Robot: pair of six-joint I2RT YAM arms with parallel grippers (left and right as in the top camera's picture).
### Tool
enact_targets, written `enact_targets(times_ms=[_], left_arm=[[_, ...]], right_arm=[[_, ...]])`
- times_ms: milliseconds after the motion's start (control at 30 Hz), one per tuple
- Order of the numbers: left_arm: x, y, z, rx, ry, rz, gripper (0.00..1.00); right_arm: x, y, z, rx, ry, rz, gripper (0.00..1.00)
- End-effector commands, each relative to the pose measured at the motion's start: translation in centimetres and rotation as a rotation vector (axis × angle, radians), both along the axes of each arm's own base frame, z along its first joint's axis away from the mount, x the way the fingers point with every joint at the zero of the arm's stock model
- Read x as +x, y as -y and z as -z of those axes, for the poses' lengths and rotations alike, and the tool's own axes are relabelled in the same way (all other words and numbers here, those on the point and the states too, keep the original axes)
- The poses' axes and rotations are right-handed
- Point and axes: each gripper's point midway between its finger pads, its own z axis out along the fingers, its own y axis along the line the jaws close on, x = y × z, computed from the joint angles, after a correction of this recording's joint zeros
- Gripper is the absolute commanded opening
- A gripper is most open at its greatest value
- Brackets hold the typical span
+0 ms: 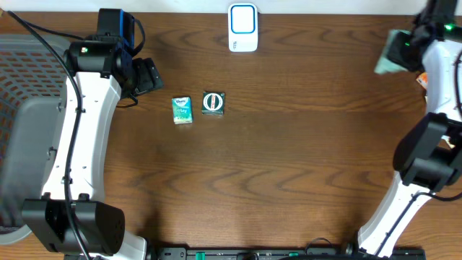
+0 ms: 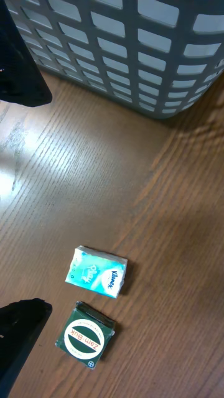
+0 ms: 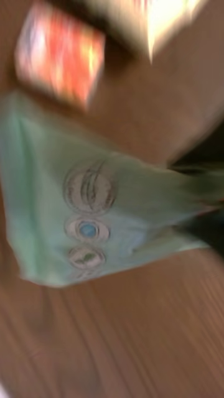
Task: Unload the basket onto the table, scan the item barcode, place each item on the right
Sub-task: 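Carry the wipes pack right and drop it at the table's right edge, then reach to the green Zam-Buk tin with the right gripper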
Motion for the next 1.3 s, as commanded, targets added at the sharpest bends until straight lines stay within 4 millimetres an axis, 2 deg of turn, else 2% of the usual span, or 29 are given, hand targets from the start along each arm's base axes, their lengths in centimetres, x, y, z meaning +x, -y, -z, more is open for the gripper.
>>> enact_targets(times_ms=[0,100,133,233,333,433,500,633,833,867,1033,1100,1267], left_arm=[[0.0,-0.4,0.1,0.016,-0.005,-0.006,0.98],[0.0,-0.4,0.1,0.016,-0.005,-0.006,0.98],[0.0,-0.4,0.1,0.016,-0.005,-0.006,0.98],[0.0,-0.4,0.1,0.016,-0.005,-0.006,0.98],[0.0,-0.4,0.1,0.016,-0.005,-0.006,0.98],[0.0,-0.4,0.1,0.016,-0.005,-0.006,0.98],[0.0,-0.4,0.1,0.016,-0.005,-0.006,0.98],[0.0,-0.4,0.1,0.016,-0.005,-0.006,0.98],[0.0,-0.4,0.1,0.016,-0.005,-0.006,0.98],[0.0,-0.4,0.1,0.016,-0.005,-0.006,0.98],[0.0,-0.4,0.1,0.016,-0.005,-0.006,0.97],[0.0,-0.4,0.1,0.016,-0.005,-0.006,0.98],[0.0,-0.4,0.1,0.016,-0.005,-0.006,0.98]], right_arm=[[-2.0,4.6,-0.4,-0.128,-0.051,0.078,0.59],[-2.5,4.9,0.0,-0.064,-0.046,0.076,0.94],[-2.5,4.6,0.1,-0.032,-0.041,0.066,0.99],[-2.1,3.0,0.3,0.055,-0.019,0.023,0.99],[-1.1,0.2,0.1,0.174,0.024,-0.052,0.98],[-0.2,-3.8,-0.4,0.31,0.063,-0.148,0.96],[0.3,-7.3,-0.8,0.406,0.079,-0.224,0.97],[0.2,-12.7,-0.9,0.486,0.047,-0.322,0.97],[-0.8,-22.4,1.0,0.505,-0.045,-0.492,0.98],[-1.3,-25.5,1.8,0.506,-0.064,-0.551,0.99],[-2.9,-34.0,4.3,0.495,-0.081,-0.726,0.99],[-3.5,-37.2,4.8,0.488,-0.065,-0.795,0.99],[-4.7,-43.5,5.3,0.454,-0.003,-0.934,0.99]])
